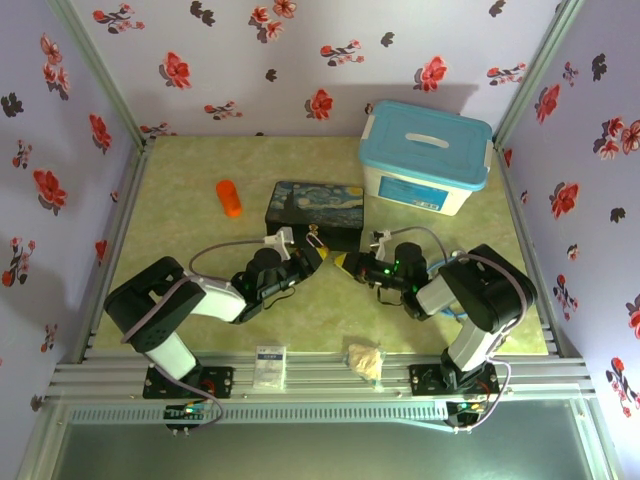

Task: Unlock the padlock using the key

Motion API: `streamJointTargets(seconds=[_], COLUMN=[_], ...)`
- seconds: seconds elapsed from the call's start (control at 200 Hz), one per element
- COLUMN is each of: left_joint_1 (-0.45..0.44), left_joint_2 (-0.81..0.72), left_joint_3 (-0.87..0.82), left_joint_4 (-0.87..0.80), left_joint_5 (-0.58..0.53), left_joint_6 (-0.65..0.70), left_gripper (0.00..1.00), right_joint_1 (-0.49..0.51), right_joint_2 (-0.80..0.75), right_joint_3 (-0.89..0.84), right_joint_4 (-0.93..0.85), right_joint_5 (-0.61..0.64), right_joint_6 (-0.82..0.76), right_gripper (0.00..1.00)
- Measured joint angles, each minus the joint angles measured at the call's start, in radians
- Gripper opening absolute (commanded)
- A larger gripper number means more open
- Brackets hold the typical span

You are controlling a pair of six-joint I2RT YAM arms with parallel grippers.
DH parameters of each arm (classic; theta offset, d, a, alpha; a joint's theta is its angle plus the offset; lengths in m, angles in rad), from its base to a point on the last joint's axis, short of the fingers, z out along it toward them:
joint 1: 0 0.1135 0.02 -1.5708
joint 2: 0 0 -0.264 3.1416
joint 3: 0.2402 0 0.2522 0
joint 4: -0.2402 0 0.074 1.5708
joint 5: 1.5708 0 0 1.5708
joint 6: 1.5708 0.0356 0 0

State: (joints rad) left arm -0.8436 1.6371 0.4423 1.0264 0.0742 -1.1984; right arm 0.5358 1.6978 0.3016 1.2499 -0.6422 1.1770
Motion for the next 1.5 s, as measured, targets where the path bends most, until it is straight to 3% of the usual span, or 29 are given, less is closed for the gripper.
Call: streamJointTargets(seconds=[0.225, 0.585, 0.895, 1.055, 1.5], left_joint_1=[0.000, -0.001, -0.002, -0.002, -0.002], left_joint_2=[0.002, 0.005, 0.013, 0.014, 0.023], left_joint_3=[0.000, 0.000, 0.000, 0.001, 0.002], left_joint_4=[0.002, 0.004, 0.008, 0.006, 0.048], left_joint_5=[-0.010, -0.009, -0.002, -0.003, -0.018], left_joint_6=[0.000, -0.005, -0.019, -0.026, -0.035], left_gripper=[0.00, 0.00, 0.00, 0.00, 0.00], right_joint_1=[0.042, 0.015, 0.044, 0.045, -0.011], right_joint_2=[0.038, 0.042, -0.145, -0.166, -0.089], right_joint_3=[-0.005, -0.002, 0.039, 0.069, 0.071], right_joint_4=[0.051, 0.056, -0.294, -0.388, -0.241], right_joint_5=[0.044, 0.038, 0.116, 0.119, 0.032], right_joint_6=[0.025, 0.018, -0.165, -0.209, -0.063], right_gripper=[0.00, 0.00, 0.00, 0.00, 0.00])
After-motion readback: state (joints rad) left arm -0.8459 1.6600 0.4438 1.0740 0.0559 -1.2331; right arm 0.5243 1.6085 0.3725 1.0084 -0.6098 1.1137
